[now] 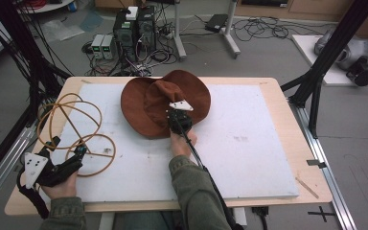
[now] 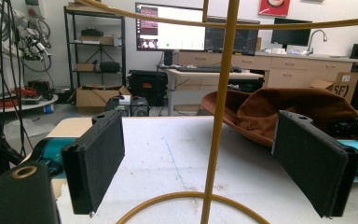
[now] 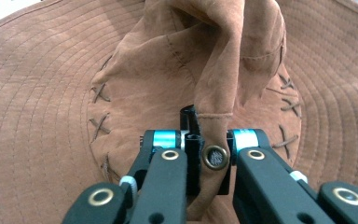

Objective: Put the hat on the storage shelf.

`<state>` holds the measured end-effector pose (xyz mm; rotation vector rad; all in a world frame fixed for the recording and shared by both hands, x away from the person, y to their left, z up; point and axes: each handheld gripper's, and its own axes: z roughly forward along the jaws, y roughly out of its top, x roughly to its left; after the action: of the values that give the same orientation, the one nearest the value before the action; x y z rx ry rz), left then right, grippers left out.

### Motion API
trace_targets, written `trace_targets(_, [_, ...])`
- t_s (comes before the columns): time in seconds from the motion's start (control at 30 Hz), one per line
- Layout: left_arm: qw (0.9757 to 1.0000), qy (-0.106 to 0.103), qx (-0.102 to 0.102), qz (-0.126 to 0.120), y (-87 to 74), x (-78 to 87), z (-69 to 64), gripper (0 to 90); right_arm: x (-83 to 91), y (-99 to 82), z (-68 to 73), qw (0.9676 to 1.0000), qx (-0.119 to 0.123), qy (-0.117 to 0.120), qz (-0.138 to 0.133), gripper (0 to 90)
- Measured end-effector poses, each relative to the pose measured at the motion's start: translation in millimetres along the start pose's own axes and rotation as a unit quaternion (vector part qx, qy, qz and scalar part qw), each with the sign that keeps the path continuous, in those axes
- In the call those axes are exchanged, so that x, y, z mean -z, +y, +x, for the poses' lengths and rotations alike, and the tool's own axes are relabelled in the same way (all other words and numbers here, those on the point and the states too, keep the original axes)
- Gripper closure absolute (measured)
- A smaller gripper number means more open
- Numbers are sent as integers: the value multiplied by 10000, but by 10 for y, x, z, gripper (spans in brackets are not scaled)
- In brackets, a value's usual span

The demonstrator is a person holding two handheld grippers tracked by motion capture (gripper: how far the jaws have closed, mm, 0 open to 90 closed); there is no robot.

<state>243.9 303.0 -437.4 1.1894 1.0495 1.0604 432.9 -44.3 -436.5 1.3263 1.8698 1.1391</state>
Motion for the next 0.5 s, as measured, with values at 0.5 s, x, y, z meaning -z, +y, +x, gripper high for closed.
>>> trace_targets(0.5, [10000, 11, -12, 2, 3, 6, 7, 172, 52, 28, -5, 9999, -43, -85, -70, 897])
